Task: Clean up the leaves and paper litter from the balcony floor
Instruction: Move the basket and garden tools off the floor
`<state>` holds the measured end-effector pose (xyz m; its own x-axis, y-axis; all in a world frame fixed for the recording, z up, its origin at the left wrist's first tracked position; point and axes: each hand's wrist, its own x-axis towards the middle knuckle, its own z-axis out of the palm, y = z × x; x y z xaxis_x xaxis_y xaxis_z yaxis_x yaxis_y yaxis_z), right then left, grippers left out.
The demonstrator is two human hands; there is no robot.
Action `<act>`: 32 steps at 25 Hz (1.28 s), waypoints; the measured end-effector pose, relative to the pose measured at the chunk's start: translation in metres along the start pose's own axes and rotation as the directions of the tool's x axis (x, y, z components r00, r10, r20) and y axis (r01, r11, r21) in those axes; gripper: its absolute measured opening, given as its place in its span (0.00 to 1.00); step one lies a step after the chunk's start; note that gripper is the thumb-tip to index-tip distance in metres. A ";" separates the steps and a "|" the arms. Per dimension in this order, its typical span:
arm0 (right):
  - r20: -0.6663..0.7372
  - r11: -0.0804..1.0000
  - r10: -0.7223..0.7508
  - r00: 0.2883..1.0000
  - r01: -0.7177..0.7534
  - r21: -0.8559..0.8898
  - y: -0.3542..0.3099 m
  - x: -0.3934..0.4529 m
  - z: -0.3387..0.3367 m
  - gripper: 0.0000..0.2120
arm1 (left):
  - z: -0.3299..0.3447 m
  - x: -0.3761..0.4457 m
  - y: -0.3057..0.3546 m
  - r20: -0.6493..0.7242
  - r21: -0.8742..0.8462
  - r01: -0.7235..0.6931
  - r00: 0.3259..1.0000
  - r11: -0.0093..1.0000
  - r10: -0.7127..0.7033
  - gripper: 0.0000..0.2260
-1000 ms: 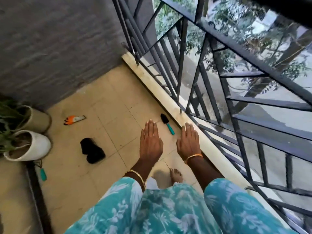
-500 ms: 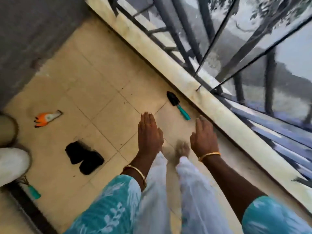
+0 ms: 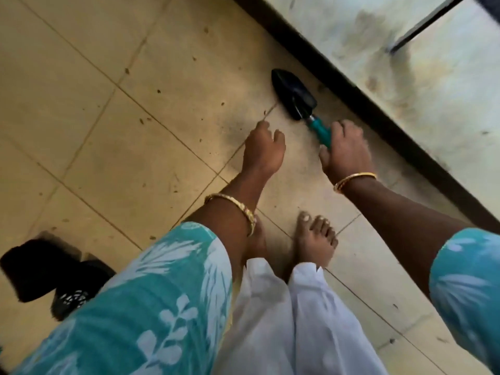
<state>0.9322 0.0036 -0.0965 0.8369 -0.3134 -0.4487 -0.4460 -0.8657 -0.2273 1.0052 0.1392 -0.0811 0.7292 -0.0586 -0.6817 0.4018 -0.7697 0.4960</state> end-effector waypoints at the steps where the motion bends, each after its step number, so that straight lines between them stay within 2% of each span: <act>1: 0.000 1.000 0.022 1.000 -0.022 0.000 0.003 0.005 0.007 0.21 | 0.005 0.010 0.002 0.012 -0.079 0.049 0.999 0.996 -0.048 0.18; 7: 0.007 0.996 0.076 0.997 -0.076 0.050 0.007 0.019 0.022 0.17 | 0.019 0.043 0.015 0.014 -0.266 0.192 0.981 0.945 -0.195 0.13; 13: -0.058 0.951 0.164 0.985 -0.142 0.276 -0.001 0.005 0.016 0.16 | 0.014 0.036 0.023 0.136 -0.341 0.325 0.946 0.882 -0.295 0.14; 18: -0.053 0.907 0.127 0.990 -0.095 0.411 -0.006 -0.057 -0.025 0.16 | -0.021 -0.027 0.041 0.226 -0.380 0.376 0.924 0.845 -0.309 0.12; 23: 0.012 0.885 0.072 0.997 -0.070 0.461 -0.013 -0.133 -0.095 0.15 | -0.060 -0.117 0.066 0.216 -0.467 0.420 0.908 0.778 -0.360 0.06; 25: 0.013 0.883 0.037 0.999 -0.039 0.467 -0.012 -0.158 -0.129 0.16 | -0.077 -0.157 0.080 0.215 -0.520 0.408 0.913 0.750 -0.347 0.06; 27: 0.003 0.888 0.007 1.000 -0.007 0.459 -0.011 -0.184 -0.164 0.16 | -0.093 -0.198 0.094 0.192 -0.542 0.361 0.932 0.759 -0.307 0.00; 28: 0.002 0.899 0.019 1.000 -0.018 0.437 -0.011 -0.198 -0.181 0.17 | -0.100 -0.219 0.101 0.181 -0.540 0.332 0.943 0.774 -0.278 0.03; 32: 0.039 0.897 0.302 0.953 -0.297 0.326 -0.022 -0.257 -0.248 0.19 | -0.124 -0.305 0.124 0.161 -0.522 0.188 0.980 0.832 -0.120 0.04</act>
<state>0.8061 0.0067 0.2380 0.6505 -0.5445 -0.5295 -0.7525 -0.5564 -0.3523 0.9012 0.1405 0.2550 0.5770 -0.0675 -0.8139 0.7605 -0.3191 0.5656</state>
